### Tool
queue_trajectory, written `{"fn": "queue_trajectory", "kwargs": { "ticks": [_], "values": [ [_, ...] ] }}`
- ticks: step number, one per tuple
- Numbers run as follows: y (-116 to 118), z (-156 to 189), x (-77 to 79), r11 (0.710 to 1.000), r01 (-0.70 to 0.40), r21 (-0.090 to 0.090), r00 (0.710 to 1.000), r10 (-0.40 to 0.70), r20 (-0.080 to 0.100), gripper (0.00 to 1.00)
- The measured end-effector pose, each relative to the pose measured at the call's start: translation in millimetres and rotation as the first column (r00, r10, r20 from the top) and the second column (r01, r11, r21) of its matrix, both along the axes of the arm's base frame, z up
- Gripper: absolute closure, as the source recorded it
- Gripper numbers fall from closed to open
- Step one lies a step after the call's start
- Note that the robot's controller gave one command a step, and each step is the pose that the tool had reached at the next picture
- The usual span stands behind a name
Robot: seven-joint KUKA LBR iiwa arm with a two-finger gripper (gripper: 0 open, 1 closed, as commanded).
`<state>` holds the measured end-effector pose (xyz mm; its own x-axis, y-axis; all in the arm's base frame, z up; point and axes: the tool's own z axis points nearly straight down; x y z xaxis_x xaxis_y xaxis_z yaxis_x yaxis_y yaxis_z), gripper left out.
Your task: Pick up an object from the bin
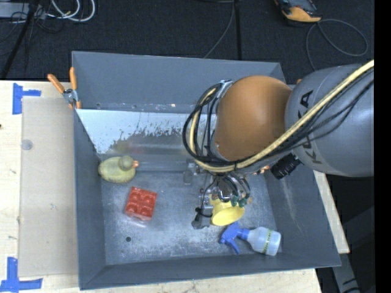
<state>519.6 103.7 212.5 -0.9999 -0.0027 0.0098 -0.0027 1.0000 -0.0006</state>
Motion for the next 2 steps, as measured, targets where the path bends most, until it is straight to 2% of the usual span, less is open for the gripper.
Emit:
{"fn": "queue_trajectory", "kwargs": {
  "ticks": [2],
  "values": [
    [0.5,3.7,2.5,1.000,0.002,0.001,1.000,-0.002,0.009,0.00]
  ]
}}
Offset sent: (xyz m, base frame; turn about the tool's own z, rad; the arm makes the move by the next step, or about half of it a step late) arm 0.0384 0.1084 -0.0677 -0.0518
